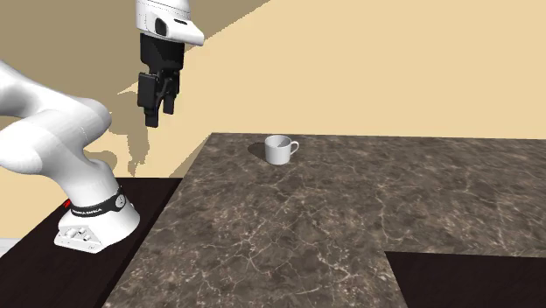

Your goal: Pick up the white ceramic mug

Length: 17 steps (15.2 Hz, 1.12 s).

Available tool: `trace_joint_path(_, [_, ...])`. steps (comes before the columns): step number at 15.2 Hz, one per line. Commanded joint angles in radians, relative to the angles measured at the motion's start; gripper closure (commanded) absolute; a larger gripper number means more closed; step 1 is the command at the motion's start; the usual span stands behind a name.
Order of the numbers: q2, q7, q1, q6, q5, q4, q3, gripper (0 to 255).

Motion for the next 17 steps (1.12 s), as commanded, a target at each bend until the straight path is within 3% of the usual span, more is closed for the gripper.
trace_joint_path(1, [0.0,0.0,0.0,0.0,0.0,0.0,0.0,0])
trace_joint_path(10, [0.212,0.148,0.062,0.223,0.103,0.011,0.131,0])
trace_joint_path(17, [0.426,0.26,0.094,0.38,0.131,0.09,0.228,0])
